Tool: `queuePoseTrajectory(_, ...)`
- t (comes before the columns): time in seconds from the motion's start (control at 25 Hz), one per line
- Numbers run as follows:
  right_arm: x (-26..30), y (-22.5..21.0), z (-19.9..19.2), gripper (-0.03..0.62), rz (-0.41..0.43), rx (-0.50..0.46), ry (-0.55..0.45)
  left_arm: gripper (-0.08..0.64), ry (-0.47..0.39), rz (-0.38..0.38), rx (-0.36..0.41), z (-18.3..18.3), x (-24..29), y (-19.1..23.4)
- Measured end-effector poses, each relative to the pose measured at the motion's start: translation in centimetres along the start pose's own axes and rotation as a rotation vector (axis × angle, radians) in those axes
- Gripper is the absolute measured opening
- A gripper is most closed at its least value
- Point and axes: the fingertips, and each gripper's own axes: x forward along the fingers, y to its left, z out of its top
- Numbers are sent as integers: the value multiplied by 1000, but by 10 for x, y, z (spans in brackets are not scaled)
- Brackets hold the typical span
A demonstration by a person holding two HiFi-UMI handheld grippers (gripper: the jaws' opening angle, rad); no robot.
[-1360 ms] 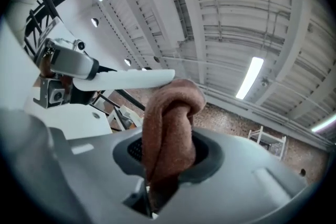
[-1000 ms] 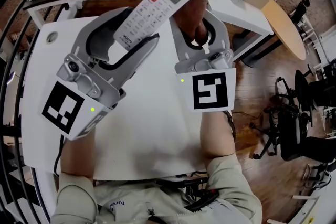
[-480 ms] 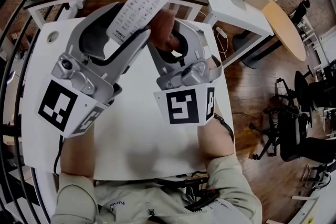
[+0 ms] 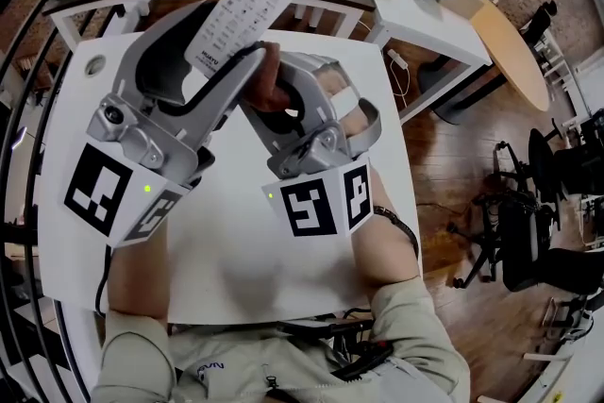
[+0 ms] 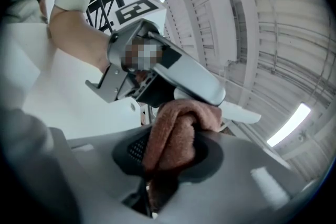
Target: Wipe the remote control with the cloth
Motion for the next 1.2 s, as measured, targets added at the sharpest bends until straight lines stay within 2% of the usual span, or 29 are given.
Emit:
queuePoseTrajectory(0.2, -2, -23, -22, 100, -54, 82, 56, 242, 4, 1, 28, -1, -1, 2)
queuePoseTrajectory(0.36, -14, -63, -45, 100, -169, 198, 79, 242, 16, 8, 100, -1, 1, -4)
queuePoseTrajectory(0.48, -26, -91, -62, 100, -275, 345, 90, 242, 31, 23, 89, -2, 4, -6)
queuePoseTrajectory(0.56, -31, -104, -68, 100, -325, 397, 100, 242, 44, 26, 102, -4, 5, -5)
queuePoseTrajectory(0.72, -32, -110, -64, 100, -341, 370, 112, 242, 67, 22, 132, -8, 7, -7)
queuePoseTrajectory(1.0, -24, -93, -49, 100, -281, 251, 161, 242, 76, 29, 153, -10, 6, -5)
queuePoseTrajectory(1.2, -19, -74, -32, 100, -237, 174, 135, 242, 66, 35, 135, -9, 5, -5)
